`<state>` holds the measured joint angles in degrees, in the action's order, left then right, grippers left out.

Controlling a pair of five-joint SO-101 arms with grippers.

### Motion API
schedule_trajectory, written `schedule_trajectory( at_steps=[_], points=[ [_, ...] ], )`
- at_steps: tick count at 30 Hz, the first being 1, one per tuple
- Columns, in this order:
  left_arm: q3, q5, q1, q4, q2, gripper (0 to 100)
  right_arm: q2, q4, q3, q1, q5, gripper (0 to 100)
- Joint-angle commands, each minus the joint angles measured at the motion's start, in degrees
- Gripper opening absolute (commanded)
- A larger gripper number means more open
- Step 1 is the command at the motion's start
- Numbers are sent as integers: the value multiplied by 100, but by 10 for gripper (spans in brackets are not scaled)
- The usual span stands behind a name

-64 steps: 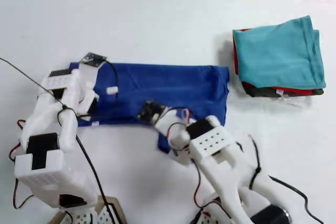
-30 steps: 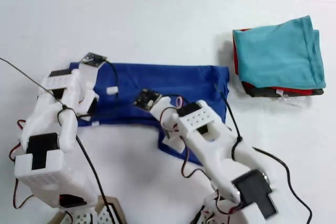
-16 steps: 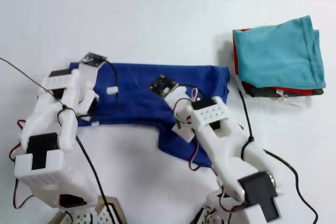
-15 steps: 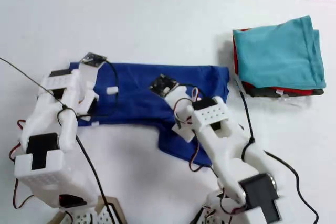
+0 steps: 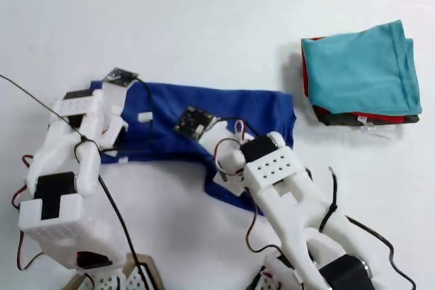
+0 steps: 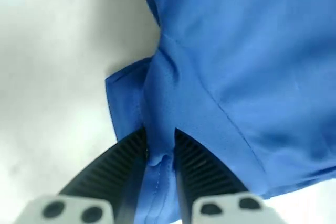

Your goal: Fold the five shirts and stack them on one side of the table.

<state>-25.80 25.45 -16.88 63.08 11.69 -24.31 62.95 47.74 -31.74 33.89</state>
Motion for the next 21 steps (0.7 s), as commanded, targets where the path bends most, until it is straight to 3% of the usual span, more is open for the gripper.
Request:
schedule_trajectory(
  at_steps=[1, 10, 14, 16, 21],
  points=[
    [-13, 18, -149, -185, -9, 26, -224, -171, 185, -4, 18, 20],
    [-13, 18, -123, -185, -9, 26, -224, -752, 923, 57, 18, 31],
    [-13, 18, -123, -185, 0, 26, -286, -708, 914, 66, 18, 159],
    [-13, 18, -123, -185, 0, 26, -338, -497, 791, 40, 18, 204],
    [-13, 18, -123, -185, 0, 26, -804, 585, -9, 75, 9, 190]
  ],
)
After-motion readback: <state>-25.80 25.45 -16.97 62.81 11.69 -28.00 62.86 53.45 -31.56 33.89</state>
